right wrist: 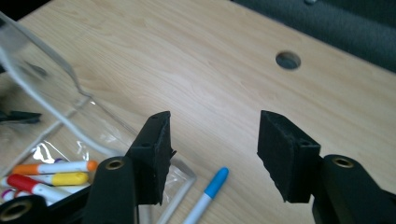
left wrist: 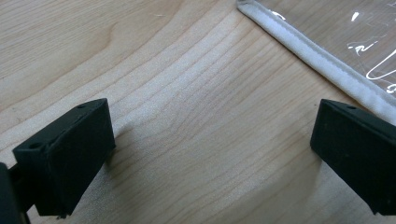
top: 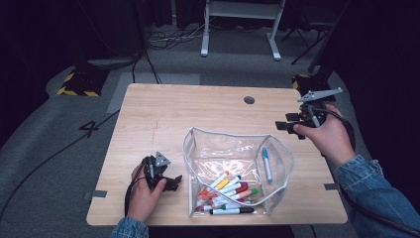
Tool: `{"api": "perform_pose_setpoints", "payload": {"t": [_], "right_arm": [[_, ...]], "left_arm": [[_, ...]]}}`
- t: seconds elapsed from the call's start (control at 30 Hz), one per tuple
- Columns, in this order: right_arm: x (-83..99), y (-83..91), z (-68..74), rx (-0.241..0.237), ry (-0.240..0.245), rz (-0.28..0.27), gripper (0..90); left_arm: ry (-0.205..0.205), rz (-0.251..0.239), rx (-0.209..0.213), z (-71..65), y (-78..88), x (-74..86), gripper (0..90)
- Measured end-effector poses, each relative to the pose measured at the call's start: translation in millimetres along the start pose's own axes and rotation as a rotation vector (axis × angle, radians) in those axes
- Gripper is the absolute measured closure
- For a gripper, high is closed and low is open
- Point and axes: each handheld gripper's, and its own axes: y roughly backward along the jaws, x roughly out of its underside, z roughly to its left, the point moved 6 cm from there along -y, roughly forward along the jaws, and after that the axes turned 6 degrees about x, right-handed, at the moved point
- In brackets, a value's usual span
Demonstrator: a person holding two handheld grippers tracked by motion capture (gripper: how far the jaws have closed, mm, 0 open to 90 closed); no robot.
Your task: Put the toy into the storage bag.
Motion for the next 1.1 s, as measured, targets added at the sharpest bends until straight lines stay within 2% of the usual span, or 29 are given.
{"api": "perform_pose_setpoints", "payload": {"t": [0.13,0.33,0.57,0.7,0.87,1.0,1.07,1.1], "right_arm": [[23.5,-24.7,-10.4,-0.003,-0.017,0.063,43.7],[56.4,-59.4,-11.1,-0.031,-0.041,0.151,43.1],[83.4,-91.3,-6.4,-0.076,-0.055,0.193,42.9],[96.6,-106.8,-4.2,-0.088,-0.057,0.193,43.1],[116.8,-120.8,1.7,-0.108,-0.062,0.237,44.6],[129.5,-126.4,3.0,-0.098,-0.051,0.280,52.8],[135.5,-126.9,1.0,-0.082,-0.046,0.320,63.8],[136.4,-126.3,-0.4,-0.068,-0.049,0.322,68.5]], "left_arm": [[0.000,0.000,0.000,0.0,0.0,0.0,0.1],[0.000,0.000,0.000,0.0,0.0,0.0,0.0],[0.000,0.000,0.000,0.0,0.0,0.0,0.0],[0.000,0.000,-0.001,0.1,0.0,0.0,0.0],[-0.001,0.000,0.000,0.1,0.0,0.0,0.0],[0.000,0.000,0.000,0.0,0.0,0.0,0.0],[0.000,0.000,0.000,0.0,0.0,0.0,0.0],[0.000,0.000,0.000,0.0,0.0,0.0,0.1]]}}
